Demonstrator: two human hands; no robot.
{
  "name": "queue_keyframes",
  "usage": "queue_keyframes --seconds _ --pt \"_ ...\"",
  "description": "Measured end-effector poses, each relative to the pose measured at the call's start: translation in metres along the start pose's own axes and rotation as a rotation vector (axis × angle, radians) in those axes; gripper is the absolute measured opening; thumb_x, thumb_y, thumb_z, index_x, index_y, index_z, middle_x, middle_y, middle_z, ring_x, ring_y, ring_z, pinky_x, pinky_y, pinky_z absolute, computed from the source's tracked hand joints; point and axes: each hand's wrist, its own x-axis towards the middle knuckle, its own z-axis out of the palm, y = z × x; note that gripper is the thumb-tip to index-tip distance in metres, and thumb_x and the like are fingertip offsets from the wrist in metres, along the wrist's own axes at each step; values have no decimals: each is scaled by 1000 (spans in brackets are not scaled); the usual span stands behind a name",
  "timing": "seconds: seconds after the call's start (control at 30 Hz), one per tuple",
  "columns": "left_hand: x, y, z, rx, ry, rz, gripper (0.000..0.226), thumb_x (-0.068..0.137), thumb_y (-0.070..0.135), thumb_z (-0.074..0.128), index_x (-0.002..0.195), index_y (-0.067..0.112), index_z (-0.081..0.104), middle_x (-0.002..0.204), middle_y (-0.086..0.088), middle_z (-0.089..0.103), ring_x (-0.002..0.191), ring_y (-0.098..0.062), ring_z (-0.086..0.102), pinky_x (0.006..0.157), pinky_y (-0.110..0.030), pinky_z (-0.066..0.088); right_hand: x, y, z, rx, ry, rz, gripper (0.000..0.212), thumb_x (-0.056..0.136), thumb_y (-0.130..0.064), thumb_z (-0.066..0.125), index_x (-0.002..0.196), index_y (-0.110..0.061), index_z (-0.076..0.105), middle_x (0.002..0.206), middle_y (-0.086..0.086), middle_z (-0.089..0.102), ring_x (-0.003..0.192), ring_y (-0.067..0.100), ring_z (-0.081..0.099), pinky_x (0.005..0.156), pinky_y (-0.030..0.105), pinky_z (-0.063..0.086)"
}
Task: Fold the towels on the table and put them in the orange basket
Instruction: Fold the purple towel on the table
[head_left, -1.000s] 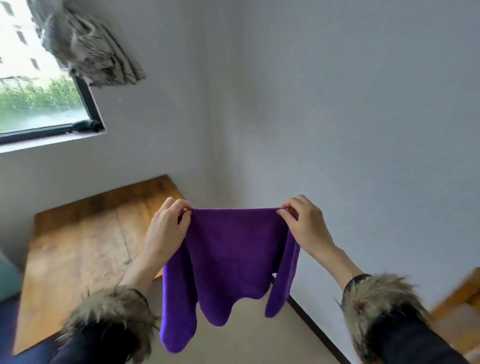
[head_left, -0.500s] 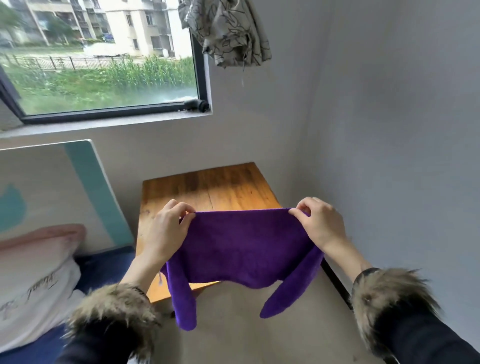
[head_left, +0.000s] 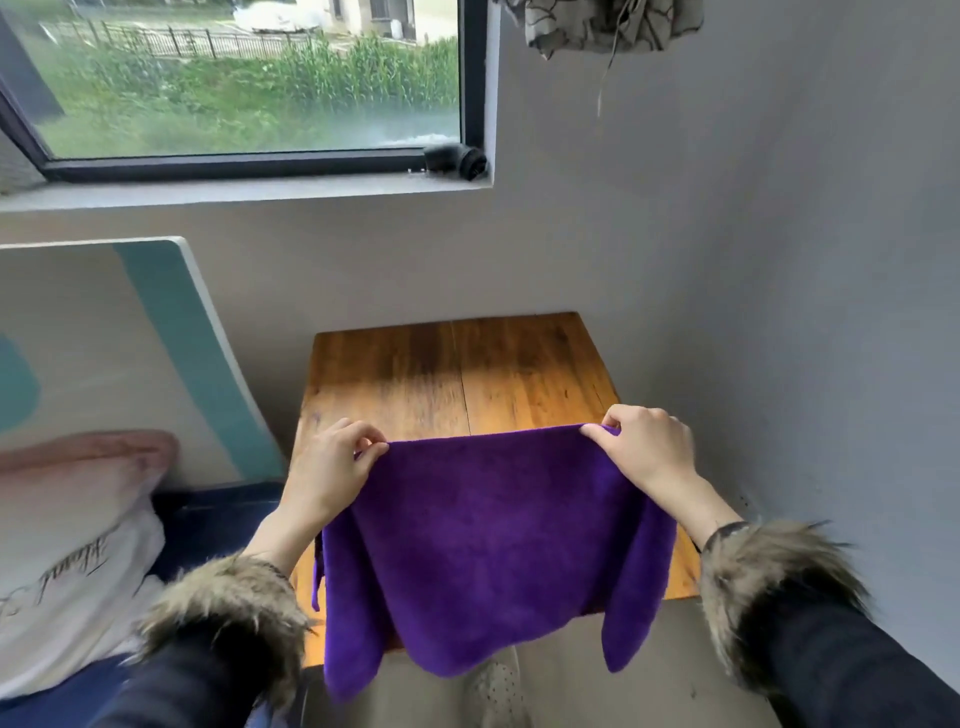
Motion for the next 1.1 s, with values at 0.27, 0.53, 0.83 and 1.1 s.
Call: queue_keyframes --seconds 0.27,0.53,0.83,1.1 --pt "151 -29 87 59 -127 -193 15 88 33 61 89 19 67 86 1 59 88 -23 59 74 -32 46 165 24 101 -76 -139 -23 42 83 -61 52 83 -21 64 87 7 71 86 33 64 65 30 36" --pt "251 -71 172 173 -233 -233 16 91 31 54 96 18 63 95 -3 58 94 -27 59 73 -36 46 275 42 193 -162 -243 -97 40 86 -56 51 89 -19 66 92 8 70 90 32 64 67 31 35" --pt "328 -116 246 206 -128 -133 19 89 11 54 105 10 64 100 -17 56 93 -39 52 73 -46 42 341 36 285 -179 -153 -80 30 92 -27 52 117 -12 60 118 11 59 111 30 48 86 42 34" --pt "261 -154 248 1 -40 -262 30 85 -5 52 112 5 60 108 -17 57 99 -37 54 86 -48 44 249 -38 331 -16 -259 -219 49 84 -31 63 129 -13 54 140 13 47 133 31 39 107 60 24"
